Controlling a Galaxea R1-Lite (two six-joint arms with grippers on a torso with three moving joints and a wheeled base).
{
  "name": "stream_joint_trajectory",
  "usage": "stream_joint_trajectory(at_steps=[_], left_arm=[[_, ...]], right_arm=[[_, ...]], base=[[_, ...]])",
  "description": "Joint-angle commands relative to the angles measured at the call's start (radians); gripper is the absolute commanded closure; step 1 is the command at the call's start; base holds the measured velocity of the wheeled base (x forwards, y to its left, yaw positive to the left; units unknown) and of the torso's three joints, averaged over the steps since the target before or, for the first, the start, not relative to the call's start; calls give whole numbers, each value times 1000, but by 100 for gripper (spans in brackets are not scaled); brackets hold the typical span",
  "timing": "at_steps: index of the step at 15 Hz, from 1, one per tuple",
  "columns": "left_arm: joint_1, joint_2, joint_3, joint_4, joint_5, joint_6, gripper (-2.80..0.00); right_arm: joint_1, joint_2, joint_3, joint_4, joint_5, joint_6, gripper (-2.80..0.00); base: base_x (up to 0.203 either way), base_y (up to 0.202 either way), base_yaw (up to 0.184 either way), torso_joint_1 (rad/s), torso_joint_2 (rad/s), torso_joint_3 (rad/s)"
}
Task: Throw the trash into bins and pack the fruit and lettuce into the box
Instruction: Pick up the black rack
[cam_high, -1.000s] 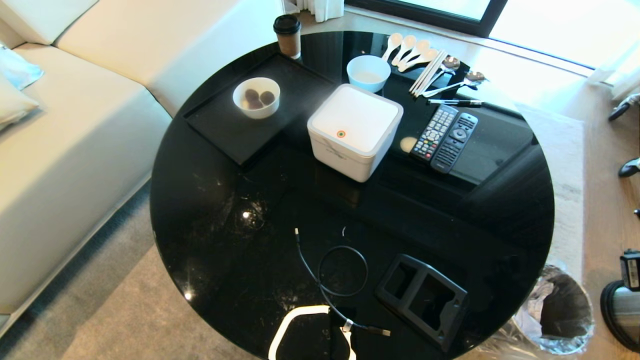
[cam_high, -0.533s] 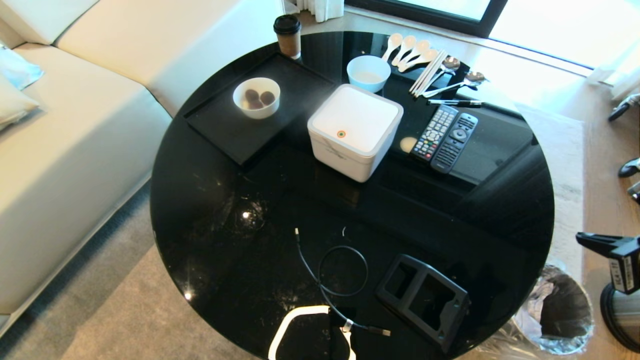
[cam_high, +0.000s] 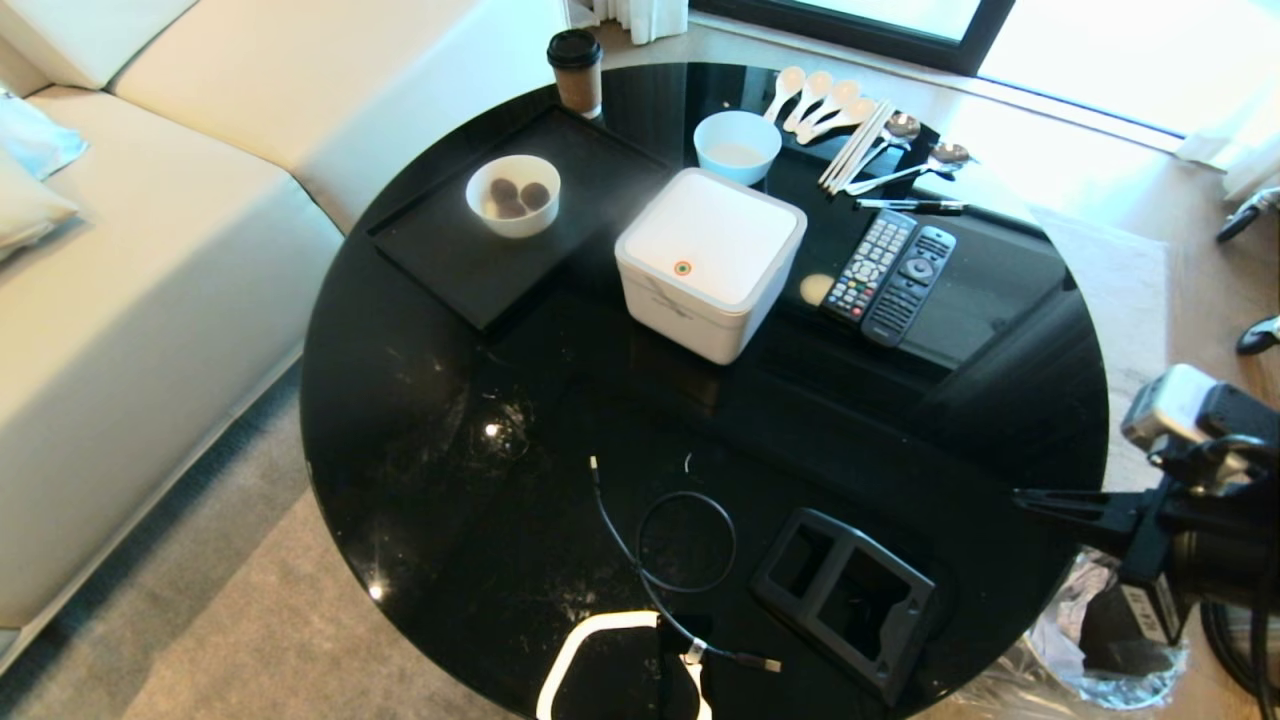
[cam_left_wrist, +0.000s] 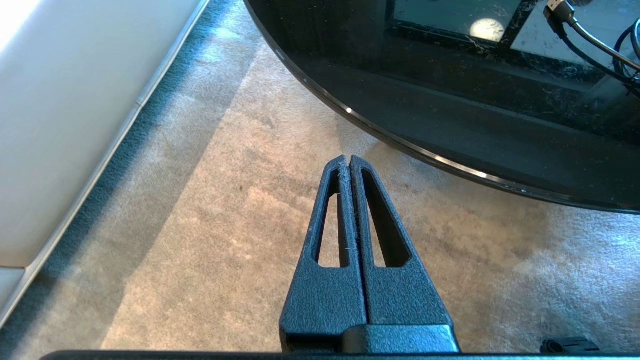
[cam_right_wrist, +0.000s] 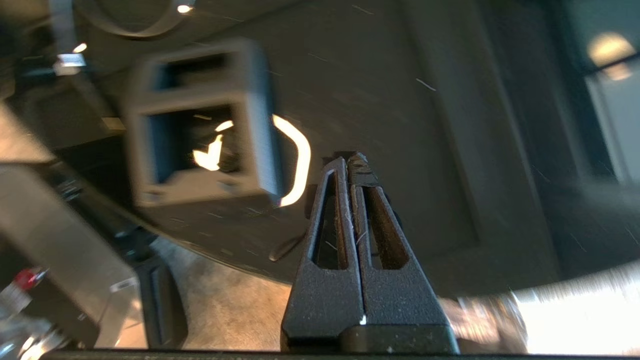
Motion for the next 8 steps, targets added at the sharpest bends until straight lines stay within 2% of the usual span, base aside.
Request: stream_joint_trajectory(at_steps=[1,4,8], left_arm=[[-1,2,0,0,0,2,0],[0,2,0,0,0,2,0],[0,2,0,0,0,1,0]], right_arm=[[110,70,-17,-1,-30,-10,0],[178,123,-27,-2,-75,-55,0],[232,163,-39,-3,-109,-58,0]], base=[[0,0,0,0,0,0],[0,0,0,0,0,0],[0,0,0,0,0,0]])
